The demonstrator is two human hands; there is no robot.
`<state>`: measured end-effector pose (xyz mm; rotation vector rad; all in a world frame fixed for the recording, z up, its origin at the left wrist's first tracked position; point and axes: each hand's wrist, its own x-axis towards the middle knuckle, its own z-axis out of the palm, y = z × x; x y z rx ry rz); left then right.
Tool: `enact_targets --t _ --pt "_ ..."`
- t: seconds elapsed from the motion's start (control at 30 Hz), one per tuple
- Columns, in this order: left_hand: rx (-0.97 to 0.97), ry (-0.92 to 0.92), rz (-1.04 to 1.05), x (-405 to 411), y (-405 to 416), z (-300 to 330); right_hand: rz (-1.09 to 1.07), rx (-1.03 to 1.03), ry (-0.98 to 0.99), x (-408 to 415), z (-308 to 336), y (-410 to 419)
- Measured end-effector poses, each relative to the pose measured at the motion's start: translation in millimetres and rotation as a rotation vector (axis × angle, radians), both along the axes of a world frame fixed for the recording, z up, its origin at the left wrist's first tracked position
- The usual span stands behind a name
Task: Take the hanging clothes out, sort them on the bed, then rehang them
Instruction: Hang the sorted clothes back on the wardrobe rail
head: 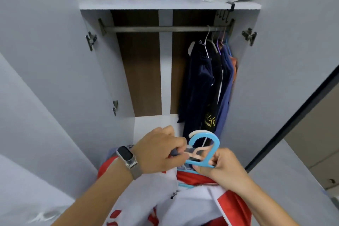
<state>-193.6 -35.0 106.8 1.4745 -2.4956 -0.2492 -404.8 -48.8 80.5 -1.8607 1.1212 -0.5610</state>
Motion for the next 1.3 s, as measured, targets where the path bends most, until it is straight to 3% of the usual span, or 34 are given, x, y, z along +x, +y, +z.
enact_targets --t 0.37,0.47,0.57,0.7,0.83,0.87,1.0,1.1,1.3 --pt "-0.121 0.028 0.228 118.1 -53.0 -13.7 0.144 0.005 0.173 77.2 17.0 -111.6" --pt "-0.131 0.174 0.242 133.5 -89.4 -26.1 -0.031 0.080 0.129 88.1 2.1 -157.3" --pt "-0.123 0.415 0.420 145.1 -128.0 -42.8 -0.297 0.226 0.047 93.7 -20.9 -206.4" --pt "0.100 0.558 0.656 134.9 -182.8 -59.8 -0.326 0.378 -0.002 121.6 -34.1 -266.4" --pt "0.582 0.750 0.598 112.7 -246.2 -68.3 -0.200 0.480 -0.075 176.3 -23.1 -316.6" --pt "0.622 0.802 0.599 109.1 -259.8 -69.4 -0.166 0.512 -0.106 192.7 -19.0 -326.7" --pt "0.435 1.045 0.840 120.1 -297.6 -66.6 -0.182 0.669 -0.299 252.5 -0.6 -361.7" --pt "0.303 1.242 0.869 148.3 -314.5 -52.9 -0.198 0.810 -0.497 291.2 18.3 -385.9" --pt "0.078 1.214 0.723 211.9 -359.7 -14.6 -0.210 0.645 -0.647 359.4 41.1 -419.4"
